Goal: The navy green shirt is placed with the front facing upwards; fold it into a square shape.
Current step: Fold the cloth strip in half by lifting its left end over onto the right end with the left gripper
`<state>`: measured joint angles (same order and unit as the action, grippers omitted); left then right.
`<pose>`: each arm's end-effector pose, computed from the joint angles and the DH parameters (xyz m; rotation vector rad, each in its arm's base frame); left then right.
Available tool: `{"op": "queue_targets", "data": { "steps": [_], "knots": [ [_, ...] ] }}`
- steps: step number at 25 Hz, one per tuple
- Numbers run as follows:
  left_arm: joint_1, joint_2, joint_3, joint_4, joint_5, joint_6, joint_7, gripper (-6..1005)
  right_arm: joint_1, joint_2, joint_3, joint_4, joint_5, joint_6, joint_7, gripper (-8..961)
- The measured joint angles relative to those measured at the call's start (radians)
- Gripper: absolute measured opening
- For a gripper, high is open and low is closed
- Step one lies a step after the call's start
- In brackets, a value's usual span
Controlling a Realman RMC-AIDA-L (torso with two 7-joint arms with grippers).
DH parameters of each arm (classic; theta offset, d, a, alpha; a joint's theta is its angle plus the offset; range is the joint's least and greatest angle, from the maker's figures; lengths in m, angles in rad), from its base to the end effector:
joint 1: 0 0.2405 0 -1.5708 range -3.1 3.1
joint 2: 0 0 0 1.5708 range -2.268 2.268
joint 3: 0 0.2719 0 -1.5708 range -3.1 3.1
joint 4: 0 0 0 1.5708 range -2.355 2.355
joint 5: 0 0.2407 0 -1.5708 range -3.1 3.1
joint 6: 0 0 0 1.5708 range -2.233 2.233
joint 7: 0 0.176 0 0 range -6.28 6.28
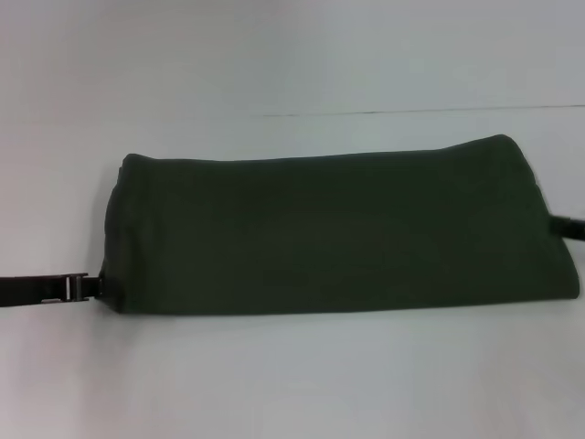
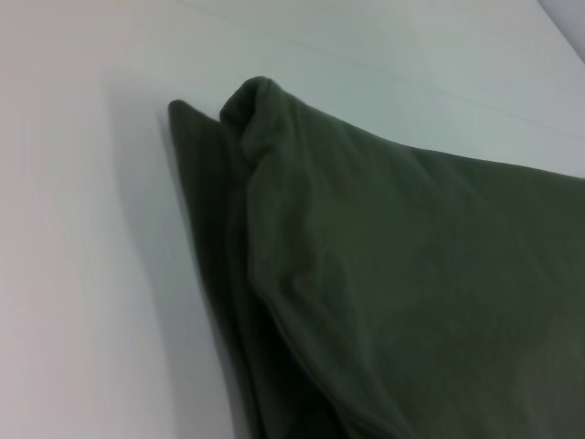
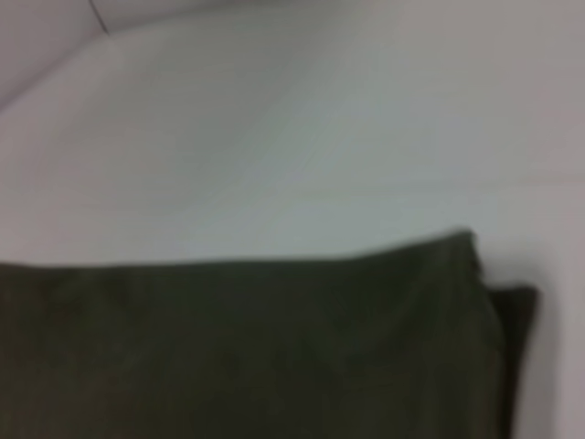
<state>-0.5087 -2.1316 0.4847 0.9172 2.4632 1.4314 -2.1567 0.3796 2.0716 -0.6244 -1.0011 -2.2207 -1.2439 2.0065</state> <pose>-0.3528 0.3758 0.0056 -2.2010 -1.5642 -0.3308 0.3753 0.3889 0.0636 -2.0790 1.2352 0.3564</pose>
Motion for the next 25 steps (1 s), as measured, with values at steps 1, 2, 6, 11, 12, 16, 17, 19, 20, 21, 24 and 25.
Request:
{"op": "queue_targets", "data": {
  "steps": [1,2,6,11,12,16,17,19,20,21,24,25],
  "knots": [
    [-0.008,0.001,0.012,0.005,0.000,0.001,-0.001,35,-0.002,-0.001,0.000,-0.052,-0.066,-0.041,0.082,762],
    [-0.014,0.002,0.019,0.007,0.000,0.001,-0.005,35,-0.001,-0.002,0.000,-0.065,-0.082,-0.048,0.101,761],
    [-0.028,0.006,0.029,0.008,0.000,0.001,-0.012,35,0.037,-0.005,-0.006,-0.145,-0.243,-0.135,0.266,761],
    [-0.040,0.011,0.031,0.002,0.000,-0.003,-0.012,36,0.125,-0.013,-0.008,-0.117,-0.383,-0.172,0.380,760],
    [-0.041,0.012,0.031,0.001,0.000,-0.003,-0.012,36,0.143,-0.013,-0.008,-0.103,-0.409,-0.170,0.395,760],
    [-0.042,0.013,0.031,0.001,0.000,0.001,-0.013,36,0.197,-0.019,-0.006,-0.035,-0.486,-0.156,0.443,760],
    [-0.042,0.013,0.031,0.001,0.000,0.002,-0.014,37,0.207,-0.024,-0.005,-0.013,-0.494,-0.151,0.453,760],
    [-0.042,0.013,0.031,0.000,0.000,0.004,-0.014,37,0.223,-0.035,-0.007,0.027,-0.498,-0.147,0.464,760],
    [-0.042,0.013,0.031,0.000,0.000,0.006,-0.014,37,0.230,-0.040,-0.007,0.046,-0.498,-0.145,0.465,760],
    [-0.042,0.013,0.031,0.000,0.000,0.008,-0.014,37,0.235,-0.044,-0.007,0.058,-0.498,-0.144,0.467,760],
    [-0.040,0.012,0.031,0.000,0.000,0.011,-0.014,37,0.239,-0.051,-0.008,0.087,-0.498,-0.131,0.468,759],
    [-0.039,0.012,0.031,0.001,0.000,0.011,-0.014,38,0.240,-0.052,-0.008,0.090,-0.497,-0.128,0.469,759]
  ]
}}
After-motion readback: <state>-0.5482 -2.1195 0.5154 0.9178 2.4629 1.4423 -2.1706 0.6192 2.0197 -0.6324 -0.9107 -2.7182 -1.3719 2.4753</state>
